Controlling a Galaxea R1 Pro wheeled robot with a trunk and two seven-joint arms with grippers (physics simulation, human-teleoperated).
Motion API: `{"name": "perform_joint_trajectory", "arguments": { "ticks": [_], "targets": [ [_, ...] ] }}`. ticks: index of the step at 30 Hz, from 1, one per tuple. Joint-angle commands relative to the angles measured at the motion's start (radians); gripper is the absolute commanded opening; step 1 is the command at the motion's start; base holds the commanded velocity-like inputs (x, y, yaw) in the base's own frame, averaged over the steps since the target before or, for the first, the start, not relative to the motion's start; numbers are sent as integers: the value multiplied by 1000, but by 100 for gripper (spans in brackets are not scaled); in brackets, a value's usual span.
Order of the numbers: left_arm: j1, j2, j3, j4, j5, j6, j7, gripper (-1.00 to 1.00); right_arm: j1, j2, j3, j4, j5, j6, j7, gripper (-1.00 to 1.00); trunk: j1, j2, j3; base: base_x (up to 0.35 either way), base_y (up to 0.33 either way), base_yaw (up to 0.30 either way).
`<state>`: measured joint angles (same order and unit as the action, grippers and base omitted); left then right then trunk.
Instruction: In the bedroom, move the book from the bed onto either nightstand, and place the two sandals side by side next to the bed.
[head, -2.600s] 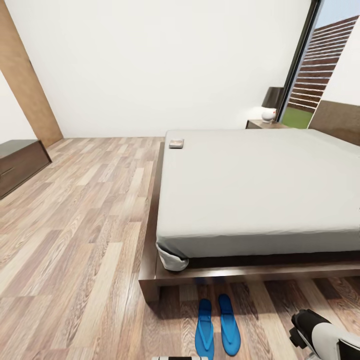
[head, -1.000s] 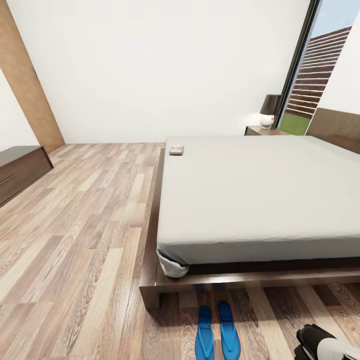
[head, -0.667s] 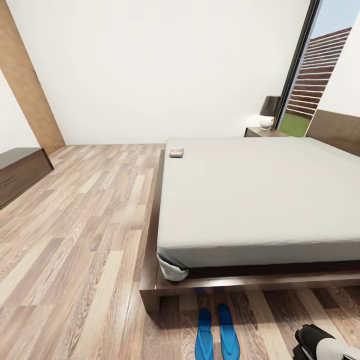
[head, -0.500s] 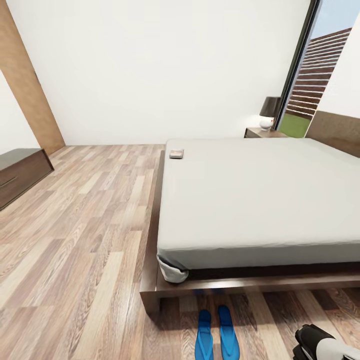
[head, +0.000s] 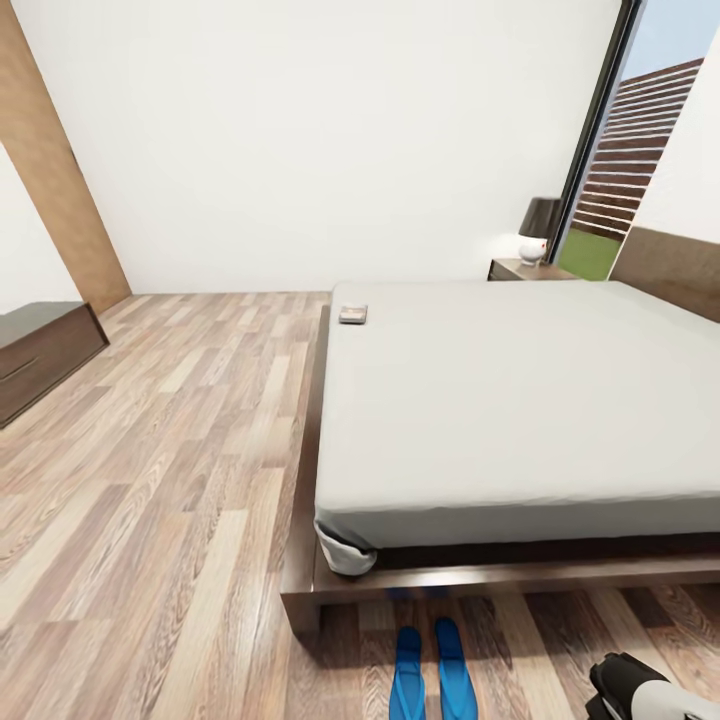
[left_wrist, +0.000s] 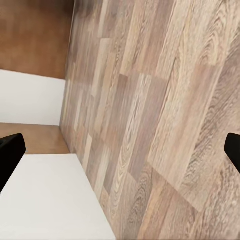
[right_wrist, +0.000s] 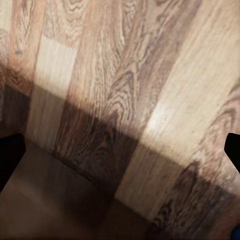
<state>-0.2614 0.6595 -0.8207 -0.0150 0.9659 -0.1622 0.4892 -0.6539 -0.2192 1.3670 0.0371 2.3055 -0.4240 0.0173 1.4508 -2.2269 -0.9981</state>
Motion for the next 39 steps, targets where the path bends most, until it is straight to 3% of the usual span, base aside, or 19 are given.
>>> {"name": "perform_joint_trajectory", "arguments": {
  "ticks": [1,10,24,31,39],
  "targets": [
    [0,0,-9,-1,11,-2,3,100,0,1,-4,-1,3,-3,2,100,-4,7,2,0,0,0],
    [1,0,-9,0,11,-2,3,100,4,-2,-8,0,3,18,5,100,-39,70,31,0,0,0],
    [1,0,-9,1,11,-2,3,100,18,-4,-9,1,6,55,11,100,-62,112,49,0,0,0],
    [1,0,-9,0,10,-2,2,100,20,-2,-9,0,6,57,12,100,-88,161,71,0,0,0],
    [1,0,-9,0,11,-2,-47,100,20,-2,-9,0,5,59,12,100,-119,217,96,0,0,0]
  ]
}}
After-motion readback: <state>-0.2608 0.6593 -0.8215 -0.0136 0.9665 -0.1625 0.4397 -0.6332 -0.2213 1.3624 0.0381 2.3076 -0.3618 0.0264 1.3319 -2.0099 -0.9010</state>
